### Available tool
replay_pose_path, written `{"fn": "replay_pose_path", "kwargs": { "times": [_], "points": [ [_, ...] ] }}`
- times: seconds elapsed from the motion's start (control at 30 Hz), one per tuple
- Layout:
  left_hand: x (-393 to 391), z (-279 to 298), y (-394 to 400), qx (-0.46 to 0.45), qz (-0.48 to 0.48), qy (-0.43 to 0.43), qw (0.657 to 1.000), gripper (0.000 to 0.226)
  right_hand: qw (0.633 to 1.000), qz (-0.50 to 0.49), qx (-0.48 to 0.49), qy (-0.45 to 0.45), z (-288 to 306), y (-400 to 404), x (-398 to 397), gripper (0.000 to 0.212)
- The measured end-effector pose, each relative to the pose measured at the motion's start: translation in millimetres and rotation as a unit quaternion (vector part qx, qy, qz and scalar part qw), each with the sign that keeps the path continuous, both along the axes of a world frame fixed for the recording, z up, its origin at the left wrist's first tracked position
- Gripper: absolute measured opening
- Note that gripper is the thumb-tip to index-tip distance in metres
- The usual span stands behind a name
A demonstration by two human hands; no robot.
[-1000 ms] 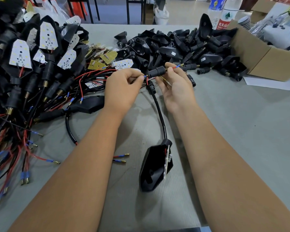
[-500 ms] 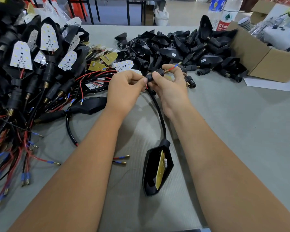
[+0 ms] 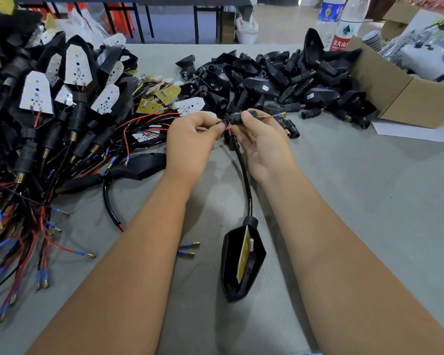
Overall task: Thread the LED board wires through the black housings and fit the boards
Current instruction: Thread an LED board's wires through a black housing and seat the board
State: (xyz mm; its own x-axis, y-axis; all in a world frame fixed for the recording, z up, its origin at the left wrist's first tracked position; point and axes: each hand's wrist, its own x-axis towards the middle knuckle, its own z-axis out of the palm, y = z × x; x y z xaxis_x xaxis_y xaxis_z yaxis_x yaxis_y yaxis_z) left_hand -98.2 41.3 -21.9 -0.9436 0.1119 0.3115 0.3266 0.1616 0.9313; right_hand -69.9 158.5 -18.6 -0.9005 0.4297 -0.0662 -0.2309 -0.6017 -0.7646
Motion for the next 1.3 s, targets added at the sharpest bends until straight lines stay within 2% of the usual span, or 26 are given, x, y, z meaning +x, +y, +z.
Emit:
{"fn": "replay_pose_path", "kwargs": {
  "times": [0.13,0.3,0.53,0.6,0.77,1.0,1.2,1.3],
  "points": [
    [1.8,-0.2,1.3,-0.026,-0.011,0.001,1.0,0.015,1.0,0.004,0.026,-0.009,-0.9,-0.7,0.5,0.011],
    [5.3,2.2,3.1,0.034,-0.027,-0.029,0.999,0.01,1.0,-0.001,-0.013,-0.01,2.0,2.8,1.9,0.01],
    [2.6,0.4,0.4,-0.009,-0.018,0.028,0.999,0.02,0.998,0.043,0.033,-0.009,3.2,1.0,4.7,0.015],
    [2.3,0.1,-0.2,0.011,-0.018,0.014,1.0,0.015,0.998,0.046,0.031,-0.006,4.3,0.9,5.4,0.01],
    [1.6,0.1,3.4,0.085,-0.014,-0.052,0.995,0.01,0.999,0.033,0.012,0.003,4.4,1.9,5.7,0.016],
    [0.5,0.1,1.1,0.047,-0.03,-0.023,0.998,0.011,0.998,0.047,0.047,-0.01,4.3,3.2,4.4,0.015],
    [-0.6,1.3,3.0,0.133,-0.046,-0.086,0.986,0.007,0.999,0.029,0.012,-0.005,4.5,4.7,3.3,0.014],
    [0.1,1.4,3.5,0.122,-0.023,-0.073,0.99,0.007,0.999,0.027,0.023,-0.005,2.8,3.1,2.9,0.015]
  ]
}}
